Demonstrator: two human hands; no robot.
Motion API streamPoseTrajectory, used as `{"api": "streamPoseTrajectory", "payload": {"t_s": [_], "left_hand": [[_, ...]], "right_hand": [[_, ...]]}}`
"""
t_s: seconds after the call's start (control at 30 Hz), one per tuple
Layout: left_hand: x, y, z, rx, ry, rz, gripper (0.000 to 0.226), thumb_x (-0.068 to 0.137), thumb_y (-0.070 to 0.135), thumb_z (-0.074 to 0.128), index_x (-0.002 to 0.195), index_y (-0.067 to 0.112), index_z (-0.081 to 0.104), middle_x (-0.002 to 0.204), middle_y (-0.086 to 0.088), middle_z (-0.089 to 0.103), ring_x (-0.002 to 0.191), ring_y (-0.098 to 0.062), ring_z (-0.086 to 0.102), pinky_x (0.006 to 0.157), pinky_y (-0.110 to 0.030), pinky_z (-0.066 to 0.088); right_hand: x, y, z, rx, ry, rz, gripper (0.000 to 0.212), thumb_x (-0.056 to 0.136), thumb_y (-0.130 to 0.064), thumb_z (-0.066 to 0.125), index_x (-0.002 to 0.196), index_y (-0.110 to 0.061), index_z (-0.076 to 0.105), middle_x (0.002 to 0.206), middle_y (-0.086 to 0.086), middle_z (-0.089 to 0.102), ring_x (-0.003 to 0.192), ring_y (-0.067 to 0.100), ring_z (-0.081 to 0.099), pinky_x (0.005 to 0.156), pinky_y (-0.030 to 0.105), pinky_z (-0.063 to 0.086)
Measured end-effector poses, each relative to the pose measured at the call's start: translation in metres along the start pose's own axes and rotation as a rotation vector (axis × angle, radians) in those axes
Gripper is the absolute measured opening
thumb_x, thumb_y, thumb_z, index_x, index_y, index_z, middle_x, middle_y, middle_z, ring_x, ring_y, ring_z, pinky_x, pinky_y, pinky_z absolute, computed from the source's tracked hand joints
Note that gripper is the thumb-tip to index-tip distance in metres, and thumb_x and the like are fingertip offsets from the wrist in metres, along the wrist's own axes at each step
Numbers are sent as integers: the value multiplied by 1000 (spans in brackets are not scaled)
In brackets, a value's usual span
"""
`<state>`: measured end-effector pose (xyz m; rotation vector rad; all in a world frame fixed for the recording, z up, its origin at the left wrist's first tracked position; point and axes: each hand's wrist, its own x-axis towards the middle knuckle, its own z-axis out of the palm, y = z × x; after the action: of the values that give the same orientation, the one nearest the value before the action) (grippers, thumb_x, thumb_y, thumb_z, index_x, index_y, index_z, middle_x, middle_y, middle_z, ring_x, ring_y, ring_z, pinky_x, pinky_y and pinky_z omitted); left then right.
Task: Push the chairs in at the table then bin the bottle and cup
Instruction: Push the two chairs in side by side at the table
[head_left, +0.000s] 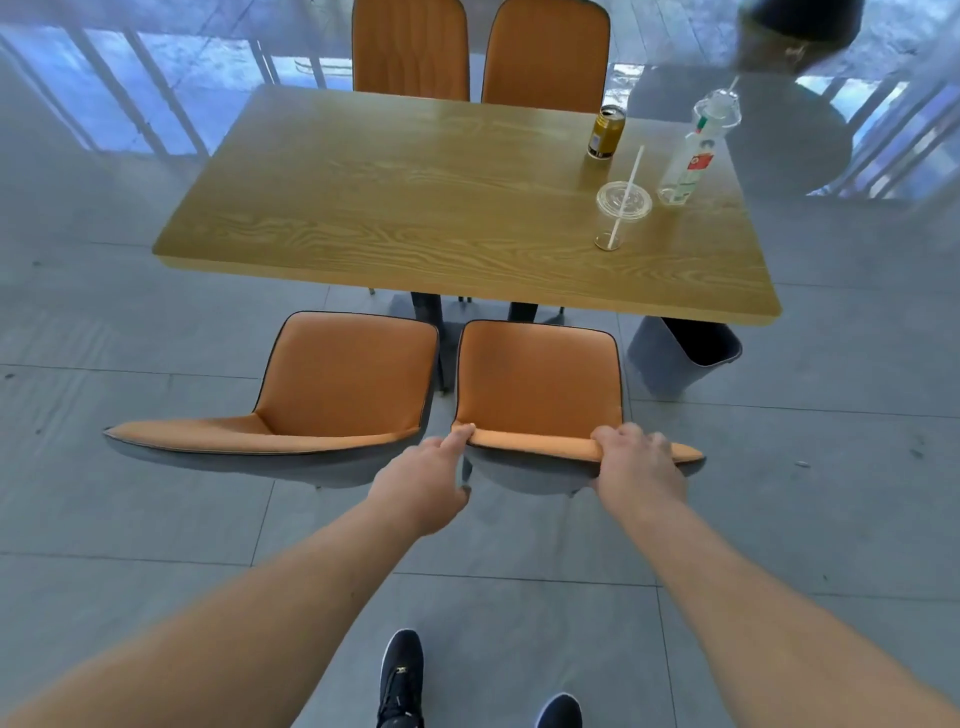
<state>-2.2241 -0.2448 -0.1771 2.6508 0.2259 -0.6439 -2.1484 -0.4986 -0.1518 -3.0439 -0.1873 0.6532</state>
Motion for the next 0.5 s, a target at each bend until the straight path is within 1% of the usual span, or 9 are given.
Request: {"api": "streamPoseTrajectory", "payload": {"t_s": [0.03,0.07,0.13,0.2,0.23,0.3,0.4,0.43,0.5], "left_hand": [[1,-1,-2,-5,18,3,82,92,43,62,156,45,11,147,3,47,121,-22,53,85,-39,55],[2,-2,-5,-6,31,12,81,92,43,62,155,45,13,145,3,48,119,-22,54,83,-39,56],[3,-1,-10,1,39,38,72,91,44,62,153,43,25,144,4,48,117,-20,55,81,-36,57],[2,-4,-15,18,37,53,64,91,46,61,149,39,36,143,5,49,119,-19,53,82,-35,55],[1,-10,-18,24,42,48,61,91,46,61,147,37,39,141,6,51,120,-19,52,83,-35,53],[-3,-31,-26,51,54,22,58,89,46,61,143,34,44,134,5,54,117,-20,52,86,-37,53],[-9,-81,-46,204,91,-38,44,88,47,60,129,34,52,114,7,60,104,-20,56,90,-40,51],[-12,-102,-53,267,101,-75,38,87,47,58,123,34,53,108,8,60,100,-19,57,90,-40,49],[-18,-144,-63,366,117,-133,29,85,45,56,113,35,55,98,10,60,93,-18,59,86,-38,48]], "right_hand": [[6,-1,-6,-14,0,13,28,95,-29,65,121,-31,55,116,2,51,113,30,43,88,50,52],[10,1,-12,-40,-45,29,30,94,-32,67,122,-30,54,116,4,51,114,30,44,89,51,52],[11,3,-21,-142,-199,83,38,91,-40,69,124,-29,52,118,5,51,117,32,46,93,57,50],[2,0,-17,-265,-307,159,41,89,-37,67,124,-30,49,123,3,52,122,32,46,99,66,43],[-5,-5,-11,-299,-307,178,39,89,-33,65,124,-32,48,125,3,53,123,32,46,101,70,38],[-16,-19,4,-299,-208,121,34,90,-32,63,122,-32,49,122,1,56,120,29,49,103,73,30],[-21,-45,18,-212,-67,-130,35,90,-44,62,119,-29,49,117,-1,58,115,28,55,108,62,34],[-20,-57,20,-188,-58,-201,36,91,-43,62,121,-28,49,117,-2,59,113,27,56,108,59,37],[-15,-78,24,-166,-56,-266,36,92,-42,62,123,-28,51,116,-2,61,110,27,58,104,53,42]]}}
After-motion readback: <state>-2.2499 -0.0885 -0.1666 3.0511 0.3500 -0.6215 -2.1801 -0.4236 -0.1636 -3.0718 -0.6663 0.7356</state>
